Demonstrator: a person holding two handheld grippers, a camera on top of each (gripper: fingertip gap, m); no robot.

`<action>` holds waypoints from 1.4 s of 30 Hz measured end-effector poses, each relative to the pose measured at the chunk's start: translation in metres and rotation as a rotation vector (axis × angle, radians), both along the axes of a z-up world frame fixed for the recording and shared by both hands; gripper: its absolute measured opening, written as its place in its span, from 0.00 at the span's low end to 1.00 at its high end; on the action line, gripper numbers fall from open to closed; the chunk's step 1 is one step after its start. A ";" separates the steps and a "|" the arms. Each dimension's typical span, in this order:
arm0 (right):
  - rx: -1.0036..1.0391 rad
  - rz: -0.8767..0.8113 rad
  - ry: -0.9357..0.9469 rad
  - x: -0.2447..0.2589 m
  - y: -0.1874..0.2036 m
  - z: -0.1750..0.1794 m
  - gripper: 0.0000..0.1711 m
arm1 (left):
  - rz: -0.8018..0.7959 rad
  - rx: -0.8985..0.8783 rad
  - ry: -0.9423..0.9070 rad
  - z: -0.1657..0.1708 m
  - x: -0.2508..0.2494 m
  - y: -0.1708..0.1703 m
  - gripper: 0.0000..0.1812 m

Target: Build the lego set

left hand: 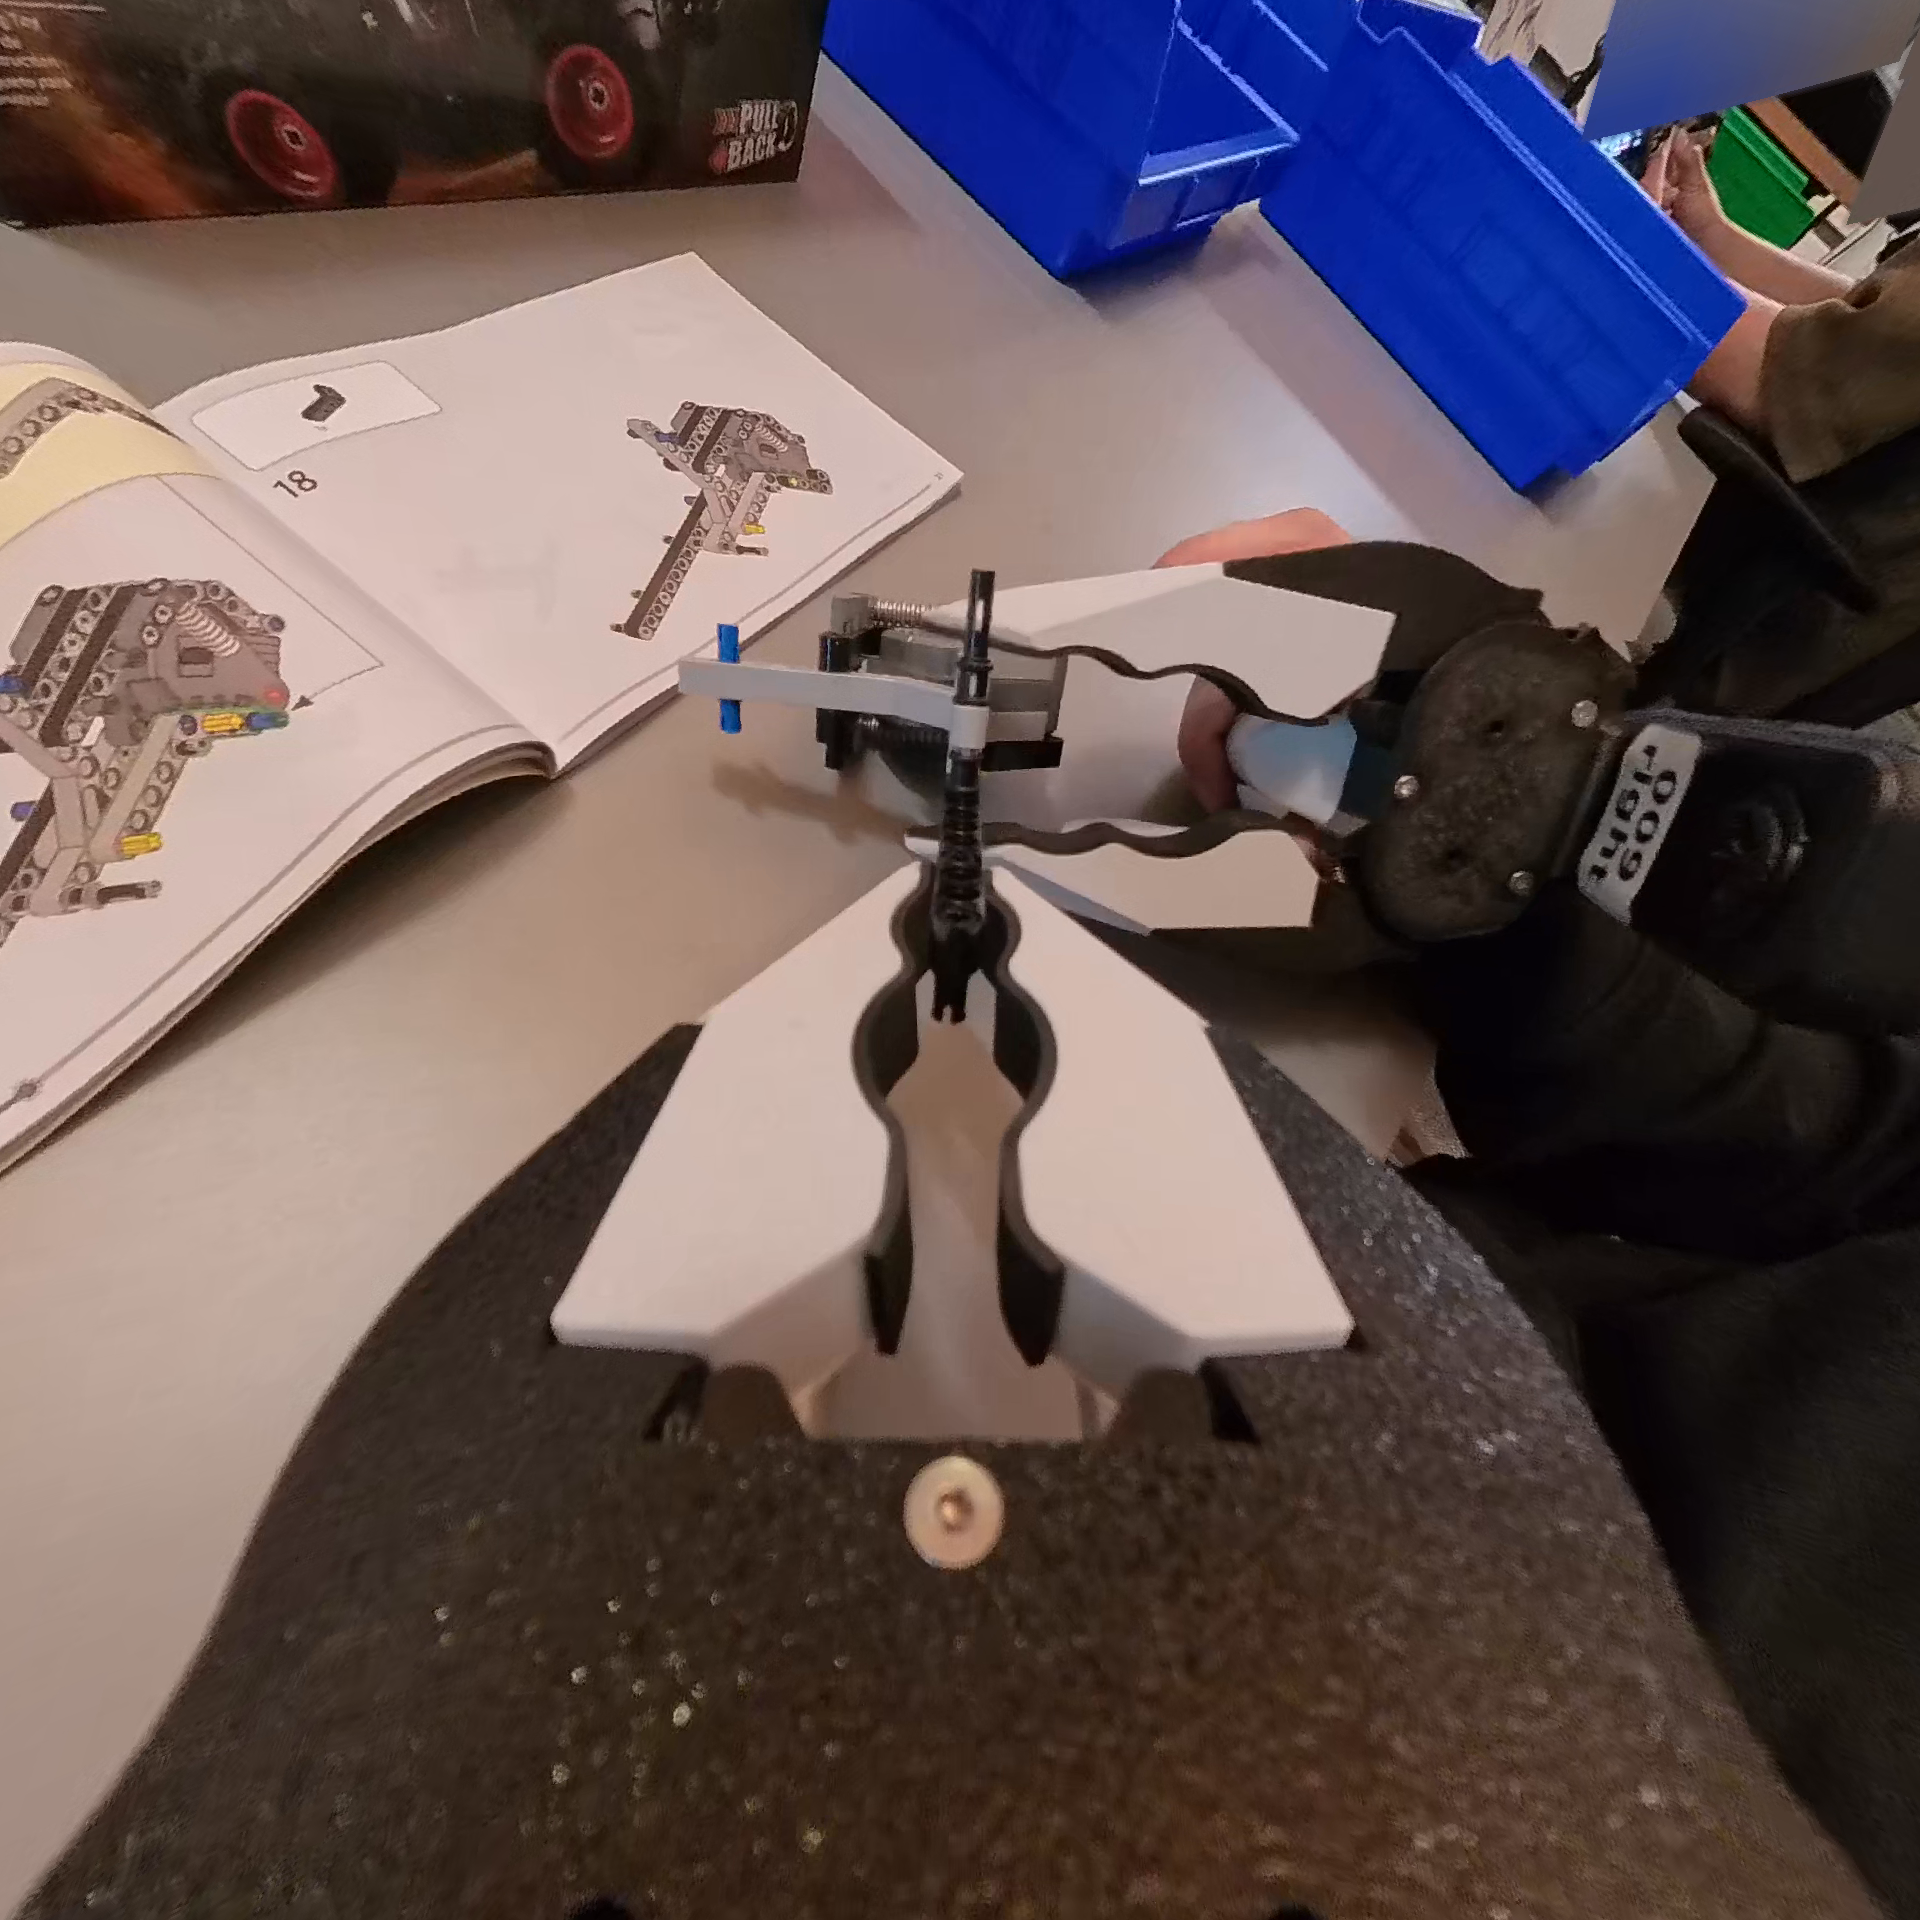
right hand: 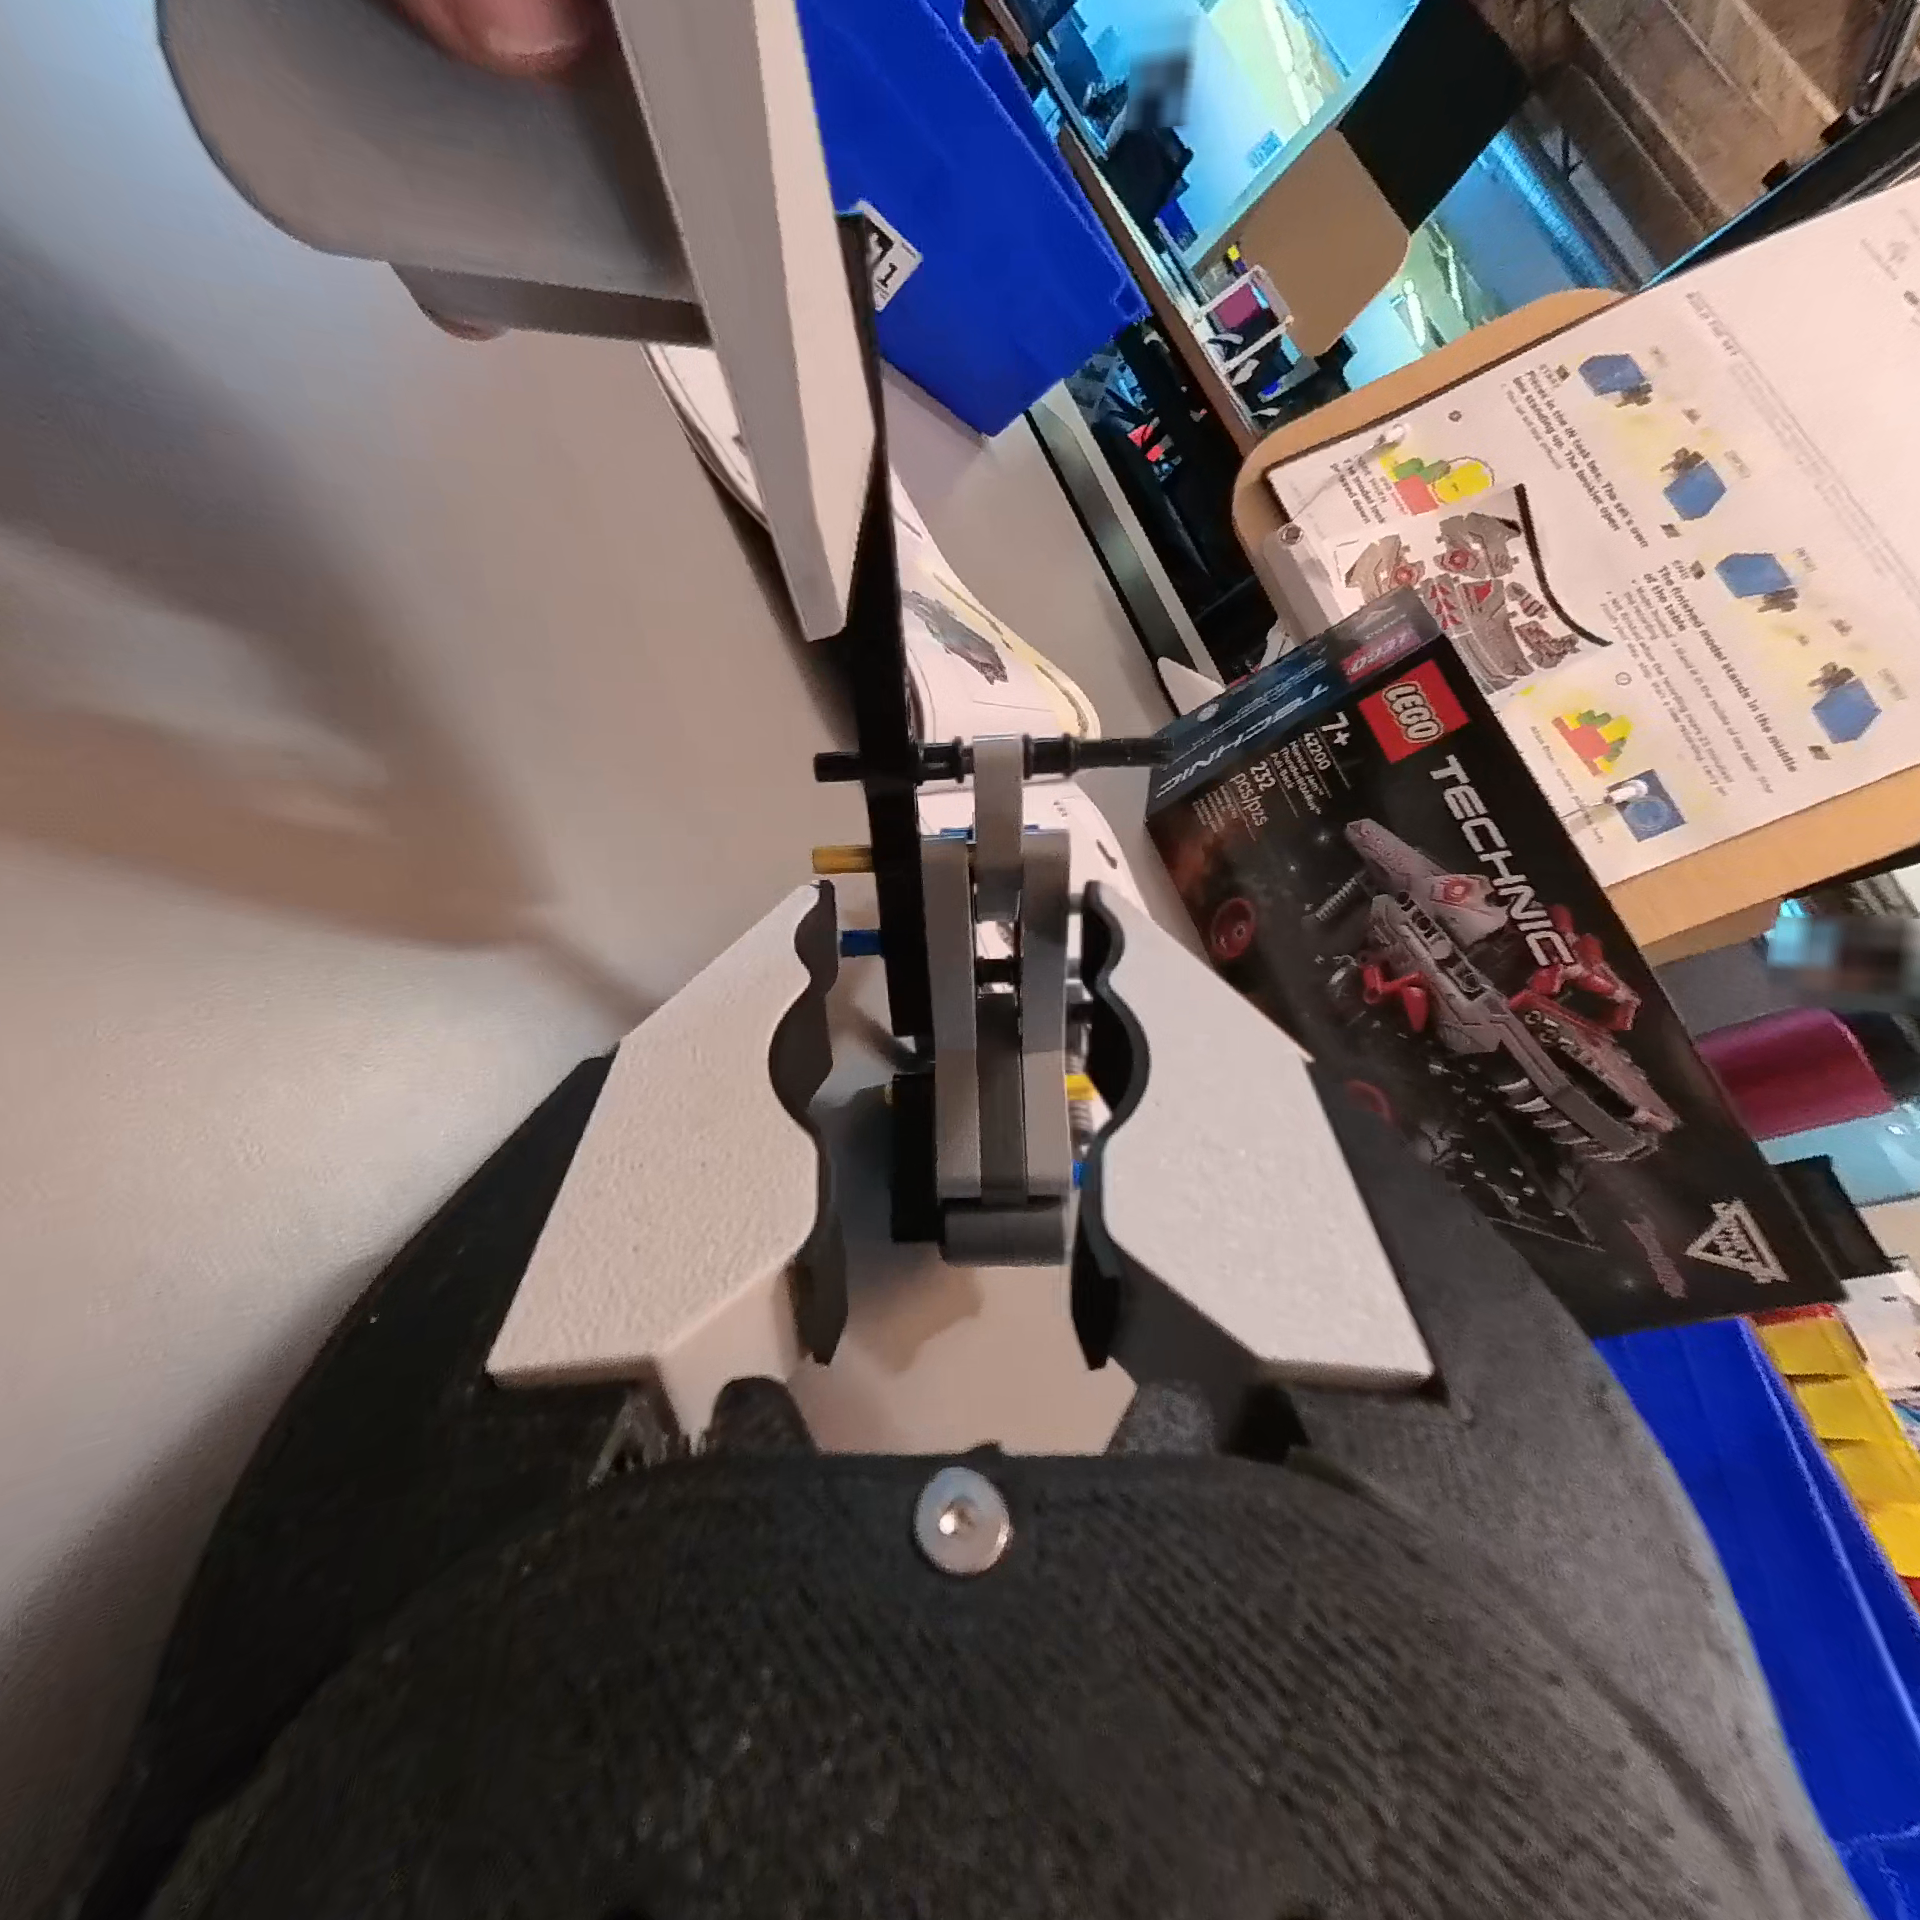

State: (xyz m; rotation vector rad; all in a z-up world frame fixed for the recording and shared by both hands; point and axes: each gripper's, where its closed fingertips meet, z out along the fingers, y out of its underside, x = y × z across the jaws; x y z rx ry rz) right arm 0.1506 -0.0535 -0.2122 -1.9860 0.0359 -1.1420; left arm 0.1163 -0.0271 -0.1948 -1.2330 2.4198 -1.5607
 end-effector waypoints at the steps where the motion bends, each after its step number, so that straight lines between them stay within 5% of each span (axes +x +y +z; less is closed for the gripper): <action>1: -0.004 -0.001 -0.005 0.000 0.001 0.000 0.28 | 0.000 -0.001 0.001 0.000 0.000 0.000 0.02; 8: 0.069 0.017 0.076 -0.002 0.005 0.002 0.33 | 0.006 -0.010 0.002 0.000 0.000 0.000 0.02; 23: 0.029 0.016 0.053 -0.001 0.006 -0.001 0.27 | 0.010 -0.011 0.006 0.000 -0.001 0.001 0.02; 25: -0.001 -0.003 0.009 0.001 0.003 0.001 0.20 | 0.008 -0.008 0.007 -0.001 -0.001 0.002 0.03; 29: 0.000 -0.006 0.004 0.001 0.005 0.001 0.20 | 0.012 -0.018 0.013 -0.001 -0.002 0.003 0.03; 35: 0.015 0.021 0.012 -0.002 0.010 0.001 0.34 | 0.021 -0.039 0.016 0.002 -0.001 0.003 0.03; 42: 0.064 0.026 0.041 -0.002 0.013 0.005 0.27 | 0.023 -0.047 0.017 0.003 -0.001 0.001 0.03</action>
